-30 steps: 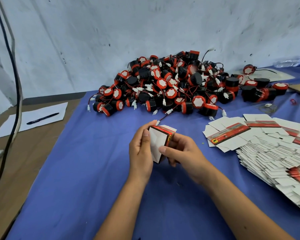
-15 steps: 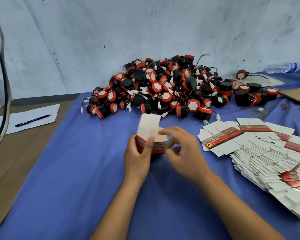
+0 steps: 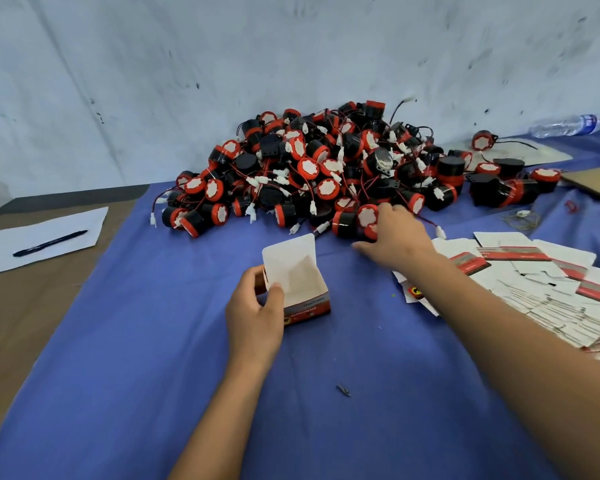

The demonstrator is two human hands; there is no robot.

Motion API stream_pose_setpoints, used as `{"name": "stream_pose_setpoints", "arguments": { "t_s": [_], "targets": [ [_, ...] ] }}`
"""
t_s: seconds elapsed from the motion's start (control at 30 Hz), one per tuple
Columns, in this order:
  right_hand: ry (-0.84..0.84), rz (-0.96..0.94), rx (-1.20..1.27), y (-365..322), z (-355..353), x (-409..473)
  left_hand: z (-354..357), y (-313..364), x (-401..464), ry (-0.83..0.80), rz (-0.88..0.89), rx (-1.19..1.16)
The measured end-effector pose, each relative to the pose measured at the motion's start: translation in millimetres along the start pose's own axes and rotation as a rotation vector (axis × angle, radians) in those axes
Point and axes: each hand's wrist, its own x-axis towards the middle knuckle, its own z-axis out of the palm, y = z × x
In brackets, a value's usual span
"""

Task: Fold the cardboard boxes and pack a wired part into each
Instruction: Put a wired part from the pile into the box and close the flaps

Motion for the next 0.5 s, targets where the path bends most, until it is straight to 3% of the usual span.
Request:
{"name": "stream_pose_setpoints", "arguments": {
  "t_s": [0.17, 0.3, 0.37, 0.43, 0.5],
  "targets": [
    [-0.002, -0.164, -0.043, -51, 9, -58, -7, -2, 3, 0.092, -0.046, -0.040],
    [-0.484, -0.330, 0.133, -60, 1, -78, -16, -8, 7, 0.147, -0.071, -0.045],
    [-0.585, -0.431, 0.098, -57, -4, -84, -21, -7, 10, 0.154, -0.089, -0.037],
    [-0.444, -0.478, 0.006, -52, -4, -86, -25, -7, 13, 0.180, -0.104, -0.049],
    [-0.176, -0.522, 0.041, -49, -6, -90, -28, -8, 15, 0.207, -0.118, -0.064]
  ]
}}
